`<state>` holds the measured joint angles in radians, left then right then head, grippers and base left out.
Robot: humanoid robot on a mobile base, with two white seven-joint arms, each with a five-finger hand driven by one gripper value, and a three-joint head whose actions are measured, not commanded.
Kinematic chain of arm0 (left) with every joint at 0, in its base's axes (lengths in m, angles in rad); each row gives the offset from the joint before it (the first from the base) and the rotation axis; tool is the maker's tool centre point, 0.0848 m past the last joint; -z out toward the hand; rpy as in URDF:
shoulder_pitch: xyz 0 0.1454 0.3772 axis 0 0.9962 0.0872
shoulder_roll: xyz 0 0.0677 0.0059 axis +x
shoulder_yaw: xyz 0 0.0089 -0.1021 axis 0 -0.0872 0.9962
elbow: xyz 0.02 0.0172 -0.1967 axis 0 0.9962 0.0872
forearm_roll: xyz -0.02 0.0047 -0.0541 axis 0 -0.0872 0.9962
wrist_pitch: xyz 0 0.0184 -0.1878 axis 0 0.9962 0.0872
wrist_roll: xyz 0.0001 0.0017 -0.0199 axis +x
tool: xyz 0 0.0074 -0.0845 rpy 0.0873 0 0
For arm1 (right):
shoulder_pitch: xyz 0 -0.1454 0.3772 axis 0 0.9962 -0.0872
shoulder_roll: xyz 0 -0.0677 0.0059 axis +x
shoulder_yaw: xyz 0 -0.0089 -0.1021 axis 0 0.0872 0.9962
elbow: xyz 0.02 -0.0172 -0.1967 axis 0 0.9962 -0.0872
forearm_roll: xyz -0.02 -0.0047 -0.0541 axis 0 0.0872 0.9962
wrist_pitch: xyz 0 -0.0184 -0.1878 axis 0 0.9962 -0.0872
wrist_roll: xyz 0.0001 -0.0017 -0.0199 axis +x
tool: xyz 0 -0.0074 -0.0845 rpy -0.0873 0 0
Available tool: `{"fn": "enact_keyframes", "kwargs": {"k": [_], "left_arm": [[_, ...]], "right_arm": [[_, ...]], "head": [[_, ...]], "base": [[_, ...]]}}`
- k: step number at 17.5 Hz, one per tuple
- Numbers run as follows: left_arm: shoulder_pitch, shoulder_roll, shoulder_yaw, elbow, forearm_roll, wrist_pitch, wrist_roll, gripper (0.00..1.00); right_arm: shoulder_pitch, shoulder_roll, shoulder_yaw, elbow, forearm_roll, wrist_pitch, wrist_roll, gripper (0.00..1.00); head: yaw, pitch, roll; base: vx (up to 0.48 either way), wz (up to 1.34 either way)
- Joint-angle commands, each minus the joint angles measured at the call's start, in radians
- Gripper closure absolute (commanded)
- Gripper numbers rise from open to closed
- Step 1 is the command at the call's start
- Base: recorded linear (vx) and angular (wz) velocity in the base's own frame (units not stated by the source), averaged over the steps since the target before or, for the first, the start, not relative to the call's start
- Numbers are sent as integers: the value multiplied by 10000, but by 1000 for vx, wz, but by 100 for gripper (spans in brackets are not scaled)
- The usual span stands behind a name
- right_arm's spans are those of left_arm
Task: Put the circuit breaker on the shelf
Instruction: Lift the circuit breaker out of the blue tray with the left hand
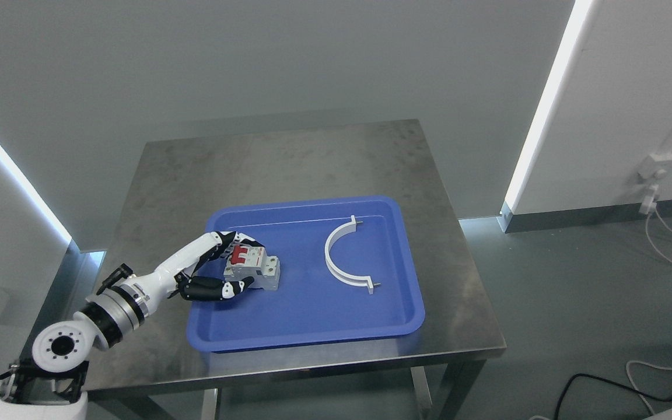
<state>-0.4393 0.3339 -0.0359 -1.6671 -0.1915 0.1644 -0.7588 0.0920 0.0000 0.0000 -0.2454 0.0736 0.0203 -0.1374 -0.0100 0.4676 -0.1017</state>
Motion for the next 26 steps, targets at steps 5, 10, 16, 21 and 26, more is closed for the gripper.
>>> {"fn": "enact_keyframes", "kwargs": {"k": [5, 10, 16, 21, 26], "left_arm": [[-620, -2731, 2042, 610, 58, -1167, -35, 95], [-853, -3164, 2752, 610, 823, -3361, 3343, 91], [50, -3164, 2690, 198, 1009, -4313, 5963, 86], [558, -3164, 2691, -341, 1025, -4406, 5472, 87], [741, -3164, 2706, -387, 1025, -4421, 5456, 87]], "right_arm": [[0, -175, 199, 0, 0, 580, 8, 0], [0, -175, 199, 0, 0, 580, 8, 0], [0, -175, 199, 0, 0, 580, 8, 0], [0, -175, 199, 0, 0, 580, 8, 0], [0, -175, 199, 0, 0, 580, 8, 0]], "head": [[0, 0, 0], [0, 0, 0], [0, 0, 0], [0, 0, 0], [0, 0, 0]], "base": [[-1, -11], [-2, 7], [-36, 4], [-130, 159], [-157, 239]]}}
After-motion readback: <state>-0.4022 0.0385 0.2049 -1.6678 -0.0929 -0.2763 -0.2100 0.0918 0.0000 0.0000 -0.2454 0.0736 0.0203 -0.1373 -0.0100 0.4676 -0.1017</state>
